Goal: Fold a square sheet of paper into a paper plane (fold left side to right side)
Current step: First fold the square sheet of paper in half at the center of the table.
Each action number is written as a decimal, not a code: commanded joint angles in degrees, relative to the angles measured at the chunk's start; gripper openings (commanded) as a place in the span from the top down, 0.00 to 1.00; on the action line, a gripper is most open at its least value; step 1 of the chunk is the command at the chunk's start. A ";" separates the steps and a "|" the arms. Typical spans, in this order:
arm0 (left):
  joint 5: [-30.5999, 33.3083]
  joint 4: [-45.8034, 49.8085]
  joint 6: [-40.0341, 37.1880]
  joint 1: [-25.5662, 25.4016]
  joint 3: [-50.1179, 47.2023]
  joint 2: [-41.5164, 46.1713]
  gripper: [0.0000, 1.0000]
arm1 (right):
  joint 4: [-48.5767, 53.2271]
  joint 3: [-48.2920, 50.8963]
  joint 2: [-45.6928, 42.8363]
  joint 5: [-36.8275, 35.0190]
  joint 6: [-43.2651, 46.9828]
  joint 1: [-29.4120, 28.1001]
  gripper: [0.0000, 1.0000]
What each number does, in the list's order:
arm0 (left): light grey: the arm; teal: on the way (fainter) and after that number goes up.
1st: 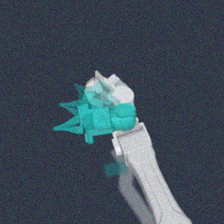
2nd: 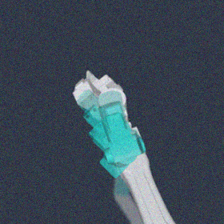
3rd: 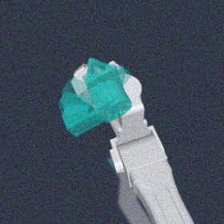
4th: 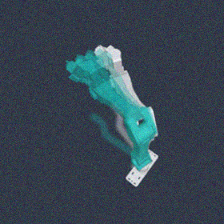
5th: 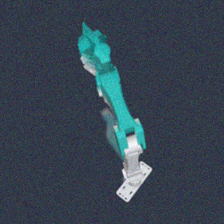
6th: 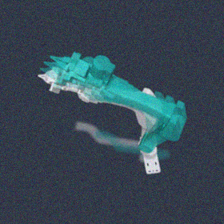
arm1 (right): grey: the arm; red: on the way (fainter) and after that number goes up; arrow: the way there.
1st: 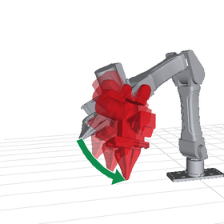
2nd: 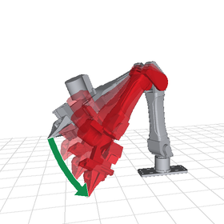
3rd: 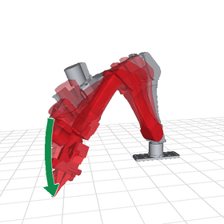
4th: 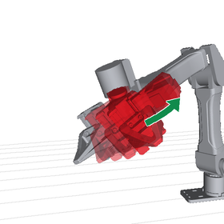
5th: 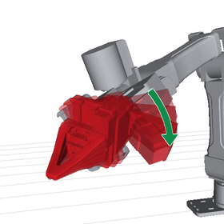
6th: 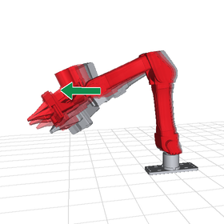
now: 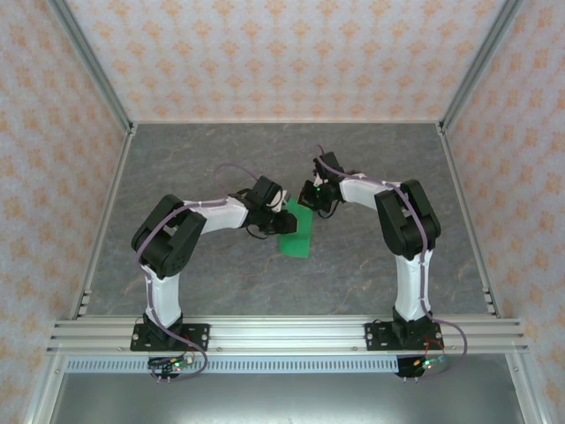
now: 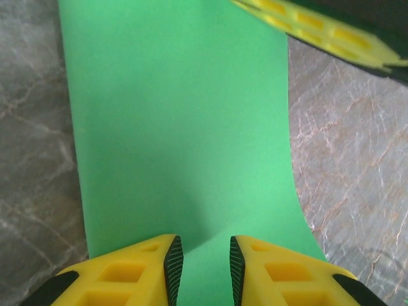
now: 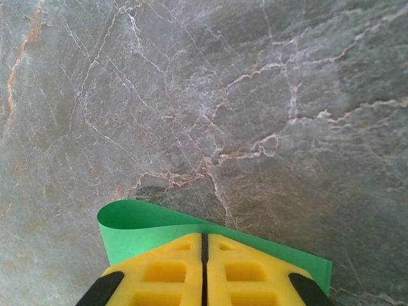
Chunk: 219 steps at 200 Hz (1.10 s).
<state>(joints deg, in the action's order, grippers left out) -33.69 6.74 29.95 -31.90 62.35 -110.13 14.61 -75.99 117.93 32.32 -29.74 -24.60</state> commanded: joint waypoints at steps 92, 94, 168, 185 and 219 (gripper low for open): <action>-0.72 3.97 2.46 -6.09 -16.12 11.20 0.68 | 5.53 -0.91 3.98 -5.36 1.69 0.22 0.90; -0.69 4.04 2.45 -6.23 -16.25 11.37 0.68 | 5.58 -0.78 3.98 -5.38 1.70 0.25 0.90; -1.02 6.28 4.10 -5.77 -14.83 23.25 0.67 | 3.44 -0.64 3.02 -3.29 2.44 0.07 0.90; -1.97 6.87 4.08 -3.41 -11.24 23.03 0.66 | 3.36 -0.76 2.88 -3.10 2.53 -0.01 0.90; -3.83 7.25 1.37 -0.27 -3.99 14.71 0.66 | 3.03 -0.79 2.58 -2.77 2.52 -0.08 0.90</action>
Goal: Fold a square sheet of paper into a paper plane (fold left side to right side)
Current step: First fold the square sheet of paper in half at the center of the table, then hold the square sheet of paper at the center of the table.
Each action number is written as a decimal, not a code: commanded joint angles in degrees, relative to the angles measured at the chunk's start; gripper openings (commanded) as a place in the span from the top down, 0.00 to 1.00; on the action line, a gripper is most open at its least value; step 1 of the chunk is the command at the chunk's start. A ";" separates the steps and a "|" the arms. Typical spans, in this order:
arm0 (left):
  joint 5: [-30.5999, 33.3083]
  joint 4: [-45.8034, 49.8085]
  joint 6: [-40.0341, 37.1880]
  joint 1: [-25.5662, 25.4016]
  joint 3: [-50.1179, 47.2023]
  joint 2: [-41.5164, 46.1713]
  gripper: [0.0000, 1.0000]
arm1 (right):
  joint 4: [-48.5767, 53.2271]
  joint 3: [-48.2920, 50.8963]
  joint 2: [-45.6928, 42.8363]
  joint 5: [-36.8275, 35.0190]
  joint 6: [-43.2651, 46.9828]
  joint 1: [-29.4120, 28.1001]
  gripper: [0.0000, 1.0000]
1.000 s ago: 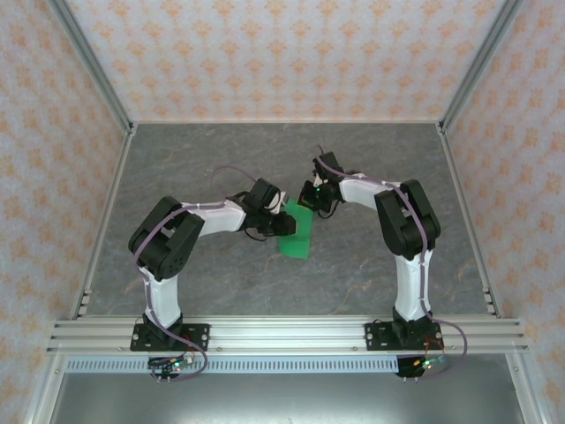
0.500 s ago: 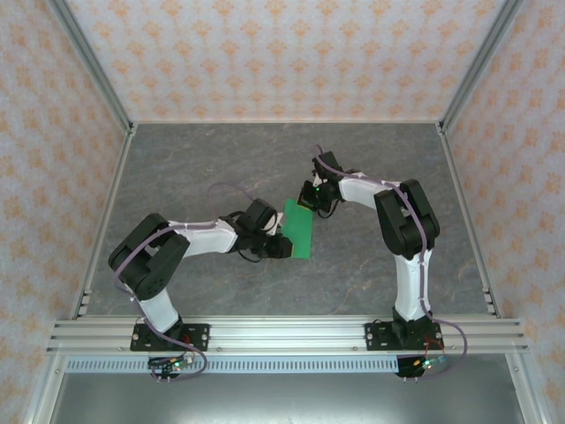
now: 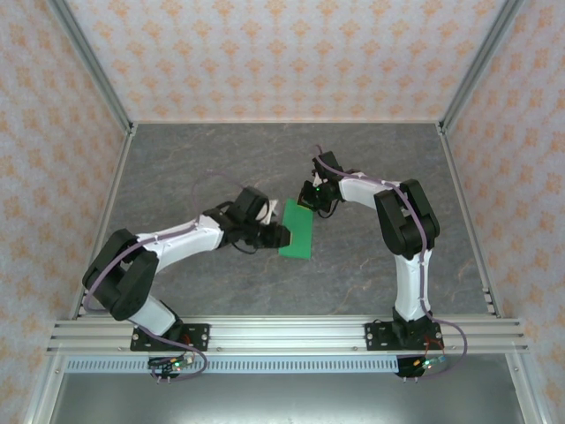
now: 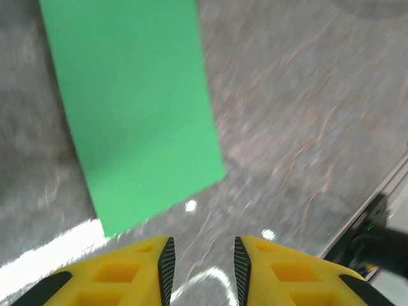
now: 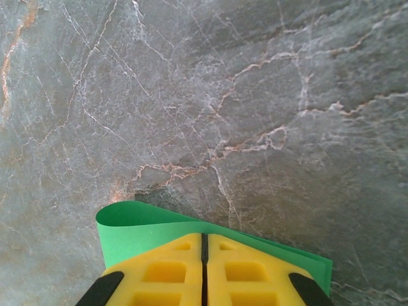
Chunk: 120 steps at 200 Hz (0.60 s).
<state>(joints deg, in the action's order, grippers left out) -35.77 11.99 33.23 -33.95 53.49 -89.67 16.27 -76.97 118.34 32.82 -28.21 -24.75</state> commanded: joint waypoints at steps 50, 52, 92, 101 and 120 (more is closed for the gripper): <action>-2.90 0.19 -2.30 2.22 12.06 -16.77 0.67 | -0.37 0.27 0.59 -2.35 0.71 -0.08 0.89; -2.90 0.13 -2.30 2.23 12.11 -17.08 0.67 | -0.48 0.31 0.51 -2.22 0.61 -0.11 0.89; -1.86 -0.46 -2.30 1.83 11.17 -19.38 0.68 | -1.42 -0.85 -3.49 -1.57 0.93 -0.08 0.85; -1.61 -0.51 -2.30 1.66 10.58 -19.40 0.68 | -1.42 -0.78 -5.19 -1.93 1.15 -0.08 0.84; -1.33 -0.74 -2.30 1.31 9.26 -19.40 0.68 | -2.40 0.81 -9.50 -2.97 1.33 -0.04 0.81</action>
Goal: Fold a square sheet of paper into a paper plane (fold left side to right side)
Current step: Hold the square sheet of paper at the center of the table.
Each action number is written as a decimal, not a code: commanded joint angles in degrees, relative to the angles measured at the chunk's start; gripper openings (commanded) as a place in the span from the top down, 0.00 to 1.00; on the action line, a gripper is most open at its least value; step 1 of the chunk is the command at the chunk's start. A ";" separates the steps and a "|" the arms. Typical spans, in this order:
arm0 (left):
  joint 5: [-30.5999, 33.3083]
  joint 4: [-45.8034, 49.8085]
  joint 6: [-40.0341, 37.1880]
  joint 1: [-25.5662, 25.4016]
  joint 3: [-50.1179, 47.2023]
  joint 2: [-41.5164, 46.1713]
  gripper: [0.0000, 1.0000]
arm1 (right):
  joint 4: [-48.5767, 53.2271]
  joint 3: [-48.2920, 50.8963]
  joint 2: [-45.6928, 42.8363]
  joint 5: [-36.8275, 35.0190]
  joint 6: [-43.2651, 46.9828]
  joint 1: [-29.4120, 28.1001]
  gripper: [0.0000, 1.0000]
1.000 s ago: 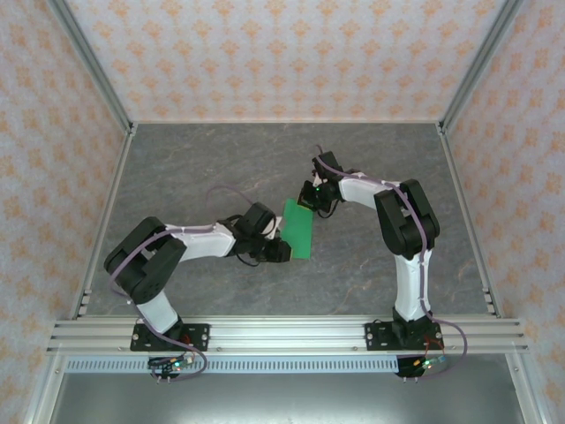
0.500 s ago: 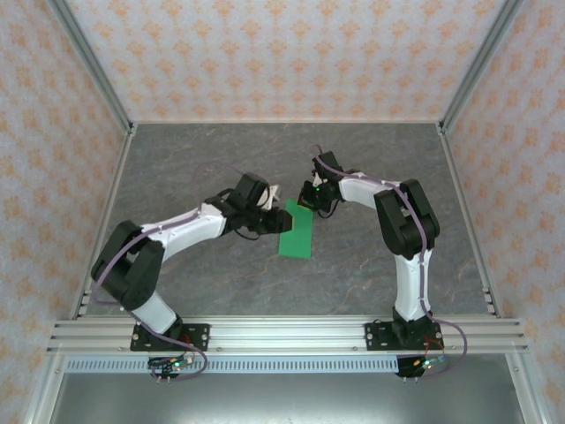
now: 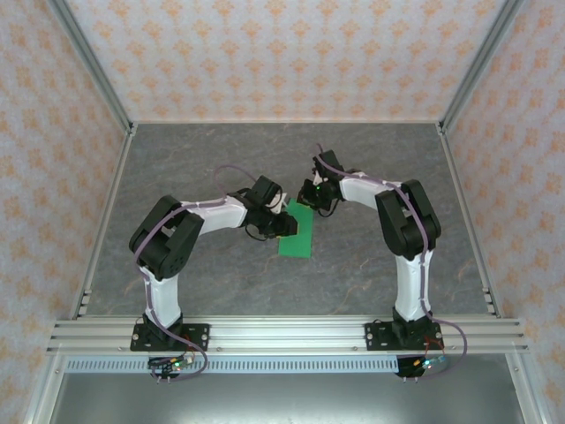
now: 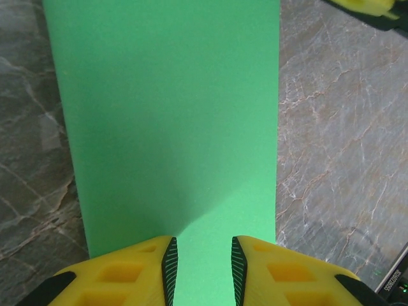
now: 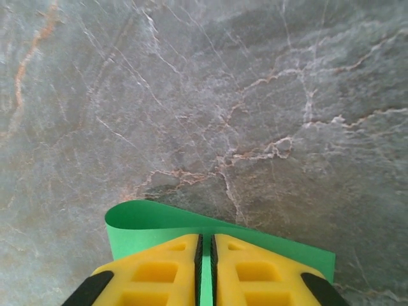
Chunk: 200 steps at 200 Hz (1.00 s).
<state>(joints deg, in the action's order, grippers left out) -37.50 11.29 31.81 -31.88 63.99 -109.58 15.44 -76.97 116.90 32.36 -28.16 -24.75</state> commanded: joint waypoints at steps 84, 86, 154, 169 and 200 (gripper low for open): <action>1.02 -1.30 0.51 -1.79 -2.73 0.51 0.68 | -7.78 26.54 -28.84 -4.56 -6.13 -4.73 0.92; 1.02 -1.23 0.50 -1.79 -2.73 0.55 0.68 | -8.06 27.07 -29.01 -4.43 -6.40 -4.94 0.92; 1.38 -1.88 2.02 -2.22 -2.44 0.54 0.68 | -13.94 34.58 -24.87 -2.03 -11.92 -6.92 0.93; 1.02 -2.22 2.52 -2.22 -1.94 0.51 0.68 | -13.18 34.95 -23.65 -2.08 -11.88 -6.98 0.93; 0.24 -2.91 3.94 -2.22 -0.10 1.56 0.68 | -9.50 34.96 -22.04 -4.49 -10.40 -7.03 0.93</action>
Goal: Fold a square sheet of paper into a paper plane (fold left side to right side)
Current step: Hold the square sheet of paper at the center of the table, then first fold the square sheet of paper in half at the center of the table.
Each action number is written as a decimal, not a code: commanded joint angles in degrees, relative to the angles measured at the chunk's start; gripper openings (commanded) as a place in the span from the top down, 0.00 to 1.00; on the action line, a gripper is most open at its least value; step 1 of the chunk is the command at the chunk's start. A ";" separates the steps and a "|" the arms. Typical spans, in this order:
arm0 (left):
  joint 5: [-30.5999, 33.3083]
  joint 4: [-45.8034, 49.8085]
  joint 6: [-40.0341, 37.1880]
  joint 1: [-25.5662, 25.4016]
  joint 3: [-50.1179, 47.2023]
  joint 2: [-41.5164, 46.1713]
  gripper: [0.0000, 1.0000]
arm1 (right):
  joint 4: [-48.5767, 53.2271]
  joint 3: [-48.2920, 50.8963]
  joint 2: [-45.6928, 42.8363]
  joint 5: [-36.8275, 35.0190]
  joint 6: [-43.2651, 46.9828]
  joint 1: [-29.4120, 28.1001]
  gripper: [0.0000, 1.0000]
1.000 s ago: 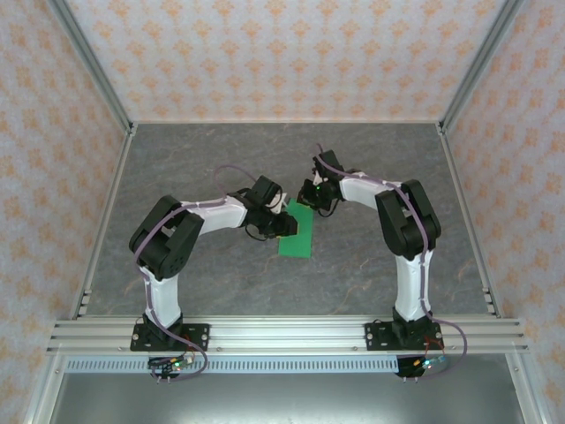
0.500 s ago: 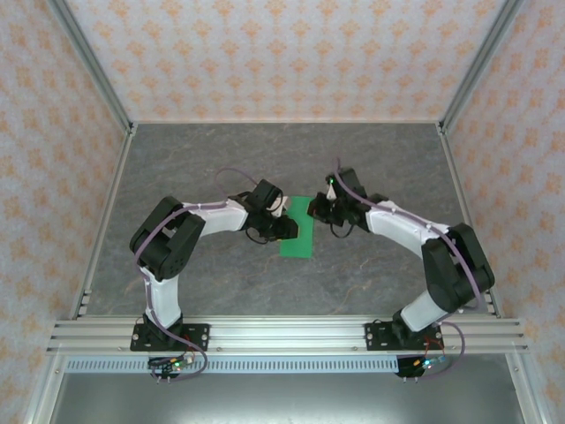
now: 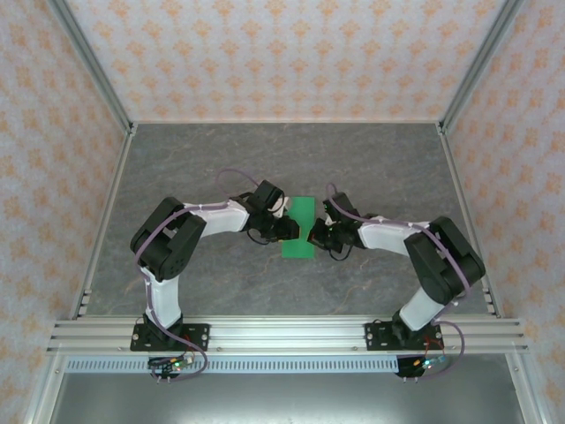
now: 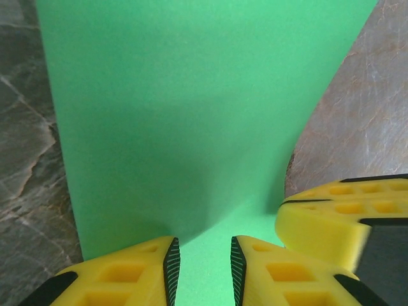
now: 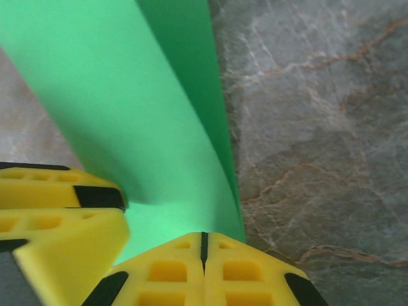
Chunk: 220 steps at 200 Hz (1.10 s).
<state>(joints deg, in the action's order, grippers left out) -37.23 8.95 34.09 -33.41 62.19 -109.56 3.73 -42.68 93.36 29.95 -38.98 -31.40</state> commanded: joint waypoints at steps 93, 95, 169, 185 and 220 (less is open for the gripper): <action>2.51 -0.57 3.27 0.38 6.95 -2.76 0.68 | 10.86 -1.20 3.79 -7.82 4.92 -0.36 0.93; 2.54 -0.59 3.27 0.43 6.99 -2.83 0.68 | 10.91 -1.25 3.76 -7.85 4.96 -0.38 0.93; 4.53 -1.49 3.34 3.07 7.76 -5.83 0.68 | 15.55 -3.10 4.76 -10.61 7.00 -0.37 0.93; 5.29 -2.05 3.94 3.69 7.96 -6.15 0.68 | 16.14 -3.12 5.16 -10.95 7.44 -0.38 0.93; 6.37 -2.79 5.19 5.00 8.98 -6.87 0.68 | 16.53 -3.03 6.17 -10.98 8.16 -0.41 0.93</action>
<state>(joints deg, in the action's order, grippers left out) -35.53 7.88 38.00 -30.44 69.32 -114.89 11.60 -47.57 95.96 26.85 -32.51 -32.14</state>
